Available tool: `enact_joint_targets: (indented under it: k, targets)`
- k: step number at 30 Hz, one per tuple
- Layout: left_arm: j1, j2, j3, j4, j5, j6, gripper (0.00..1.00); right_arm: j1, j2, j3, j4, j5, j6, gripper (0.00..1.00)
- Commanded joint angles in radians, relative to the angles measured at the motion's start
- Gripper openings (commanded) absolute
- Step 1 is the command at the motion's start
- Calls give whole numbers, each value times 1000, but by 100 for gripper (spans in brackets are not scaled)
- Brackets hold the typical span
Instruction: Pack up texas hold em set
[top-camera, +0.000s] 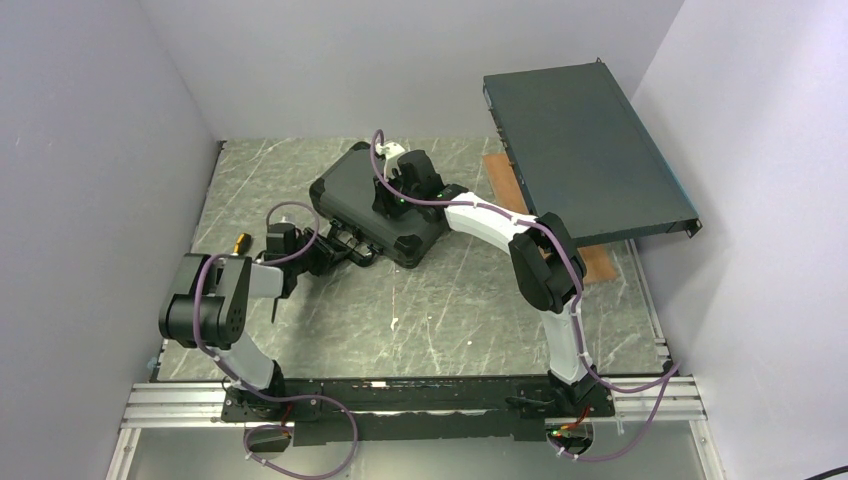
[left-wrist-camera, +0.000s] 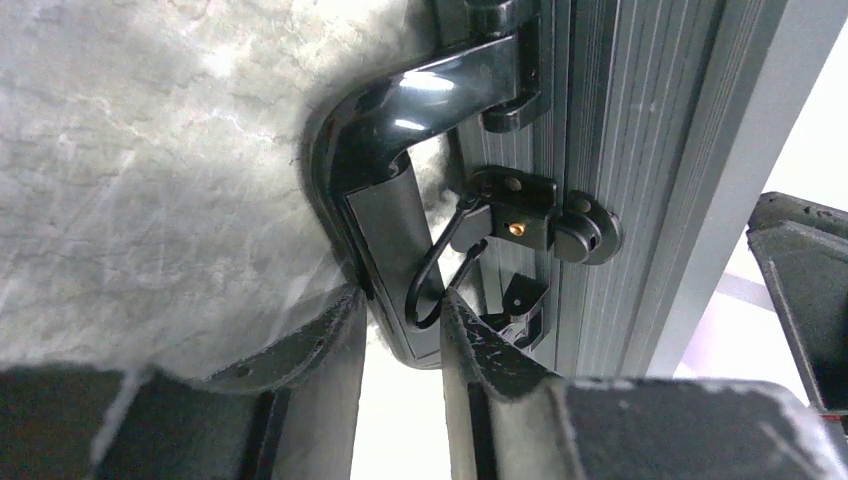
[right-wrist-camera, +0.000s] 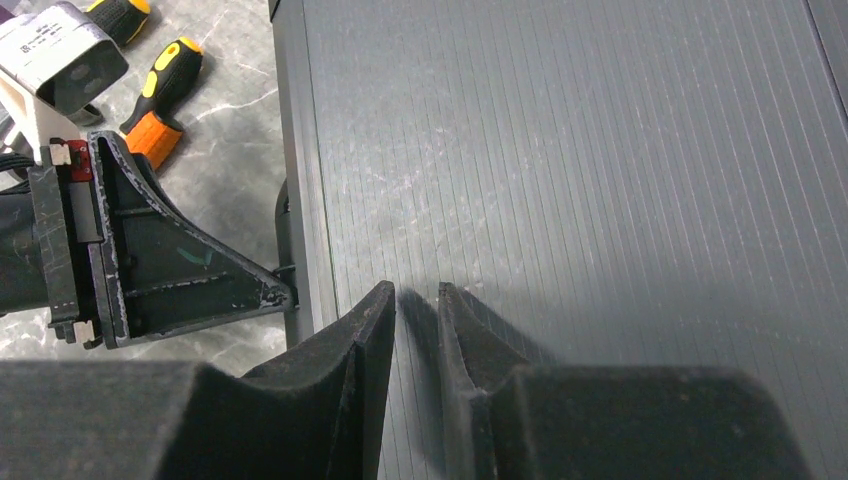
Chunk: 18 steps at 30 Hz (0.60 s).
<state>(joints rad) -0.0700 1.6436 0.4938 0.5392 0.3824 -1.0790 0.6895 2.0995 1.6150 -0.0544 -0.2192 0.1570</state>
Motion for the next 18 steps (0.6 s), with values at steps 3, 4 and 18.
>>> enact_joint_targets:
  k: [3,4,18]
  targets:
    - [-29,-75,75,26,23,21,32,-2,37,-56,-186,3,-12,26]
    - [-33,-83,77,10,17,27,30,-2,39,-56,-186,3,-11,26]
    - [-56,-72,92,-1,-9,20,38,-2,38,-55,-186,-6,-12,26]
